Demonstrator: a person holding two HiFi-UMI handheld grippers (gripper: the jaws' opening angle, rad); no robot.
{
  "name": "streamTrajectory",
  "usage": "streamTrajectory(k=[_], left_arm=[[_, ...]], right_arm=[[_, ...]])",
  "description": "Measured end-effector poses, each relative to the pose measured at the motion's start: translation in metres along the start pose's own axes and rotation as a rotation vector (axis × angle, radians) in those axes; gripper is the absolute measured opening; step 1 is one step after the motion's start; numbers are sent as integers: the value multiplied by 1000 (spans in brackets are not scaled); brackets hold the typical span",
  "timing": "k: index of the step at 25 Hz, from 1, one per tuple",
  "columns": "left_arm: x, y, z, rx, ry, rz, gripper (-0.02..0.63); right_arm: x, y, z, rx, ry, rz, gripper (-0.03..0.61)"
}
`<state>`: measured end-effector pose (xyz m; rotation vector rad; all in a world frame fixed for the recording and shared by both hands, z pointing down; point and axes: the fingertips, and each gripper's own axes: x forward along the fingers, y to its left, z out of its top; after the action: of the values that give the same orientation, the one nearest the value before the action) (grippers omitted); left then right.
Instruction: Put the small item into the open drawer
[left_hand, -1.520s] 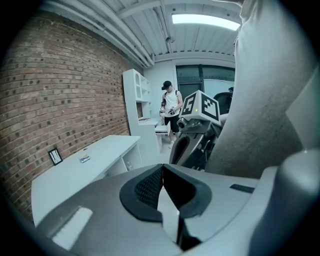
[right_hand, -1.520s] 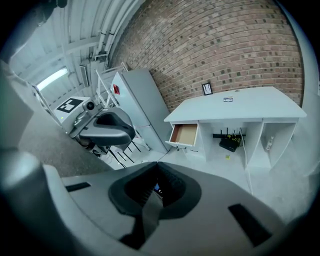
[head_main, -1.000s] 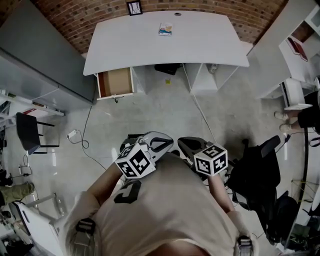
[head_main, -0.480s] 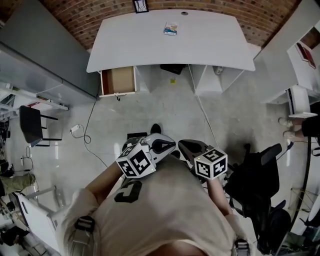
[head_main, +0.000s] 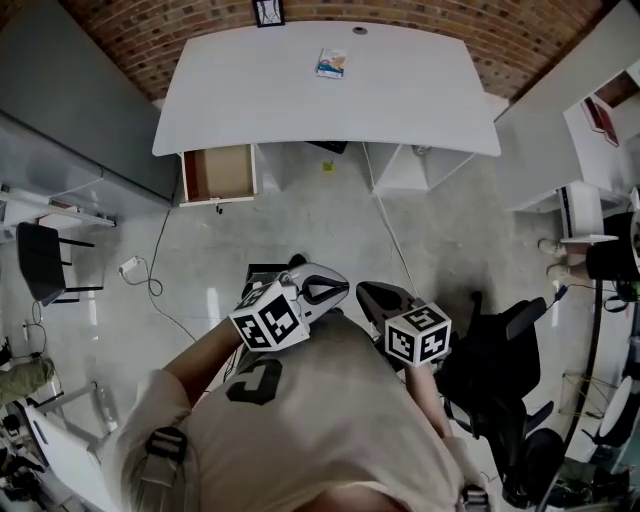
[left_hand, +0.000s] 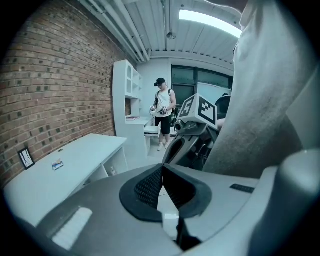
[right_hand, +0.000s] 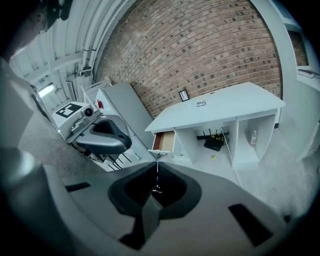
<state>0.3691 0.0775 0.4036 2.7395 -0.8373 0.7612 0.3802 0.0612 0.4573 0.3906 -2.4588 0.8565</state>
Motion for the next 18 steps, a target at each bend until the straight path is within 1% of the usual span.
streamTrajectory(k=[4, 7, 13, 18], left_arm=[[-8, 32, -1, -19, -38, -10, 6], [-17, 58, -4, -32, -64, -2, 5], [-39, 110, -18, -37, -80, 50, 5], [-57, 141, -30, -55, -85, 82, 5]], right_arm=[[19, -3, 21, -24, 29, -33, 5], [35, -6, 37, -27, 48, -51, 5], [64, -11, 69, -39, 77, -83, 4], [87, -9, 89, -47, 104, -86, 4]])
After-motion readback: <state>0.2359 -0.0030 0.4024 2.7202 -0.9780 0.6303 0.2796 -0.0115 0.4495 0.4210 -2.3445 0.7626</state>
